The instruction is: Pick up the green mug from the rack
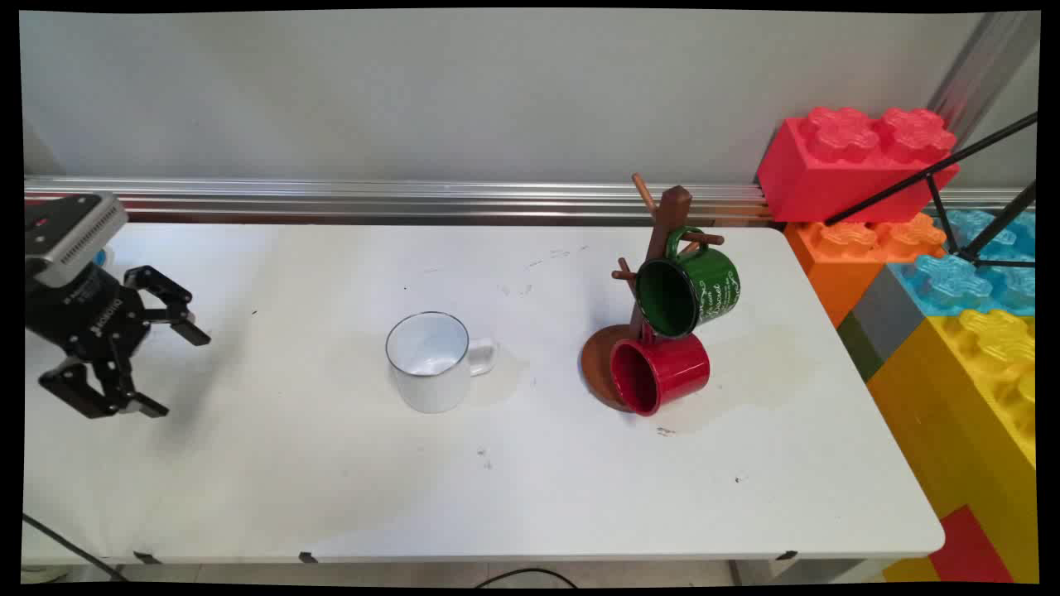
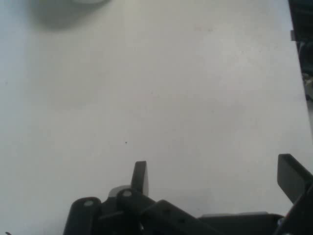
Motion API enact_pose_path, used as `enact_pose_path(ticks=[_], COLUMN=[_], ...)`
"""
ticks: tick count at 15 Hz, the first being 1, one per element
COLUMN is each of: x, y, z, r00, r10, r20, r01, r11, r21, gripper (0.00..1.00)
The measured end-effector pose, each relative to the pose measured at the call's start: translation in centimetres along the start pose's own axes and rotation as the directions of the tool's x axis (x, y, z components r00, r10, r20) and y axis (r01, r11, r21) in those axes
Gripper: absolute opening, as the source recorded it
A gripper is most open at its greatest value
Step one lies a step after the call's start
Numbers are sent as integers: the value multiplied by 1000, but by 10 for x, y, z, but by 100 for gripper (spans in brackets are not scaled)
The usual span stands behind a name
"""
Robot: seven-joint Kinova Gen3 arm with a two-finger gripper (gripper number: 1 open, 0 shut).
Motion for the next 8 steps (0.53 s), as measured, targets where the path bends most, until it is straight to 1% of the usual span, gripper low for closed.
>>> enact_pose_path(ticks=[1,3,4,5,6,8], x=[1,8,15,20,28,47], y=[1,3,3,3,3,2], z=[1,3,4,5,5,6], r00=[1000,998,995,993,986,963], r10=[-9,-36,-54,-66,-90,-146], r20=[-7,-47,-80,-103,-139,-228], r01=[9,37,54,66,90,144], r11=[1000,999,999,998,996,989], r21=[2,3,1,-1,-6,-25], gripper=[100,100,100,100,100,100])
